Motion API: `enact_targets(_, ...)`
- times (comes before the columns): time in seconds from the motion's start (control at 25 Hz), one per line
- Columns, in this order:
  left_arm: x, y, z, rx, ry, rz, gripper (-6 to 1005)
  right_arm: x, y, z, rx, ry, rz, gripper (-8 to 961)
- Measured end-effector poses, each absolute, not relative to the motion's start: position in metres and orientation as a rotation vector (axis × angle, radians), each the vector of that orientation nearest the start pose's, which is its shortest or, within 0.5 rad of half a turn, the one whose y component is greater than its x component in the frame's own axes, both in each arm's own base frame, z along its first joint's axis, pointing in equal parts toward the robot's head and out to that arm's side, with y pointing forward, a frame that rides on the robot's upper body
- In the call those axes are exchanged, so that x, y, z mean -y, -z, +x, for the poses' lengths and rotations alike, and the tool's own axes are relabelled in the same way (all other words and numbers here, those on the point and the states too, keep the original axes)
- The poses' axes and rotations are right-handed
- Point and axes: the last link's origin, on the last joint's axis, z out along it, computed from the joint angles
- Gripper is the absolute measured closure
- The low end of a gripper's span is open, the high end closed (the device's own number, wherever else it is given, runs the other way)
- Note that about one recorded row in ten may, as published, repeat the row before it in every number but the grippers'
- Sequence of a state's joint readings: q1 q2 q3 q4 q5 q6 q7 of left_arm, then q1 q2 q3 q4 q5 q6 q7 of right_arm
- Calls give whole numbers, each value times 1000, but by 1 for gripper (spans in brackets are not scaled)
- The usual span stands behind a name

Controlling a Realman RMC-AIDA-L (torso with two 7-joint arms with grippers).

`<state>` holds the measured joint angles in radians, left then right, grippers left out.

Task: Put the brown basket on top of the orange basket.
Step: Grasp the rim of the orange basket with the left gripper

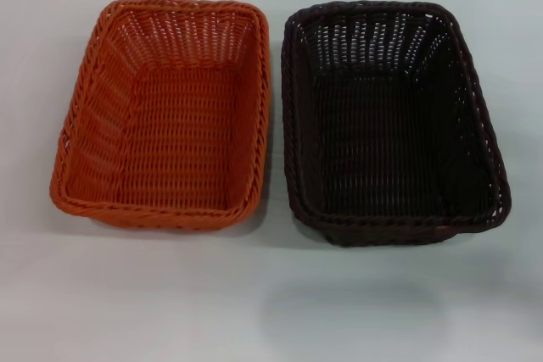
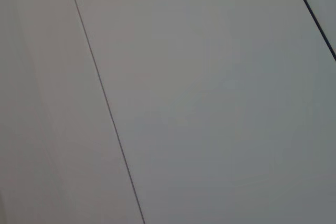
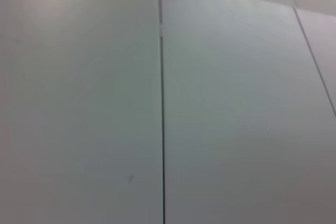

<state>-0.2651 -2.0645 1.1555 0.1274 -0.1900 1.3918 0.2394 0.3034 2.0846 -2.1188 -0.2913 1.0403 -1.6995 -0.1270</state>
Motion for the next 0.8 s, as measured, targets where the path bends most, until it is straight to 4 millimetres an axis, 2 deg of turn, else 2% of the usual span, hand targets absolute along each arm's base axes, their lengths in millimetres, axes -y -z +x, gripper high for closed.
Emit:
enact_targets(0.32,-258,-98,-404,252,256,-1038,172,-281,-68,312,-148,-804,-987,127)
enact_targets(0.52,-254,-100,-403,284,338,-1012,172,-279,-69,312,-162,-830,-978,127)
enact_targets(0.64,-258,-98,-404,312,357,-1022,173,-278,-68,312,-167,-839,-973,127)
enact_targets(0.8,-267,-90,-394,262,373,-1110,173,-277,-67,311,-182,-863,-974,127)
